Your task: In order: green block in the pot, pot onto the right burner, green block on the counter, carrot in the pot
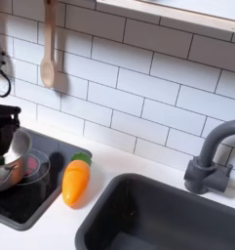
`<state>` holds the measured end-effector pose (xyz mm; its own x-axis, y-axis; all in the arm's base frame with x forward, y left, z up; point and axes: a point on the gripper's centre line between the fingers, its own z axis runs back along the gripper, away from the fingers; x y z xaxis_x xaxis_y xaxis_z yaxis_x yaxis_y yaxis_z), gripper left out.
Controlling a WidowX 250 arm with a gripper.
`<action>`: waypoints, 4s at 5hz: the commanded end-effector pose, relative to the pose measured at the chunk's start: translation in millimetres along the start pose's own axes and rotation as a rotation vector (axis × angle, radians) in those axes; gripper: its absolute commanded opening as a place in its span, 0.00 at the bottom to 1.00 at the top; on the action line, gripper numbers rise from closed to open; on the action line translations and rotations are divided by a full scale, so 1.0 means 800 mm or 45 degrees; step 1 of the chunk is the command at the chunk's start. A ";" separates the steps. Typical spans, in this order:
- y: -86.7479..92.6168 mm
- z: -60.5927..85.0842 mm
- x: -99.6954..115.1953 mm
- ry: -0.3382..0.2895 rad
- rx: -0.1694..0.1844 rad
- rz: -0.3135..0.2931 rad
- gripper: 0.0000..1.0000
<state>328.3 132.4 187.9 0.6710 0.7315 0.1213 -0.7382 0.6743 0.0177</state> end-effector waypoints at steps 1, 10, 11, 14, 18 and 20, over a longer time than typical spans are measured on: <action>-0.002 -0.004 0.001 0.014 -0.008 0.069 1.00; -0.016 -0.040 -0.006 0.081 0.086 0.142 1.00; -0.017 -0.037 -0.002 0.063 0.066 0.134 0.38; -0.019 -0.020 0.001 0.026 0.038 0.082 0.00; -0.063 0.065 -0.010 -0.052 -0.046 -0.104 0.00; -0.112 0.077 -0.043 -0.044 -0.159 -0.336 0.00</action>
<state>365.0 41.8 245.0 0.8306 0.5322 0.1640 -0.5275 0.8463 -0.0744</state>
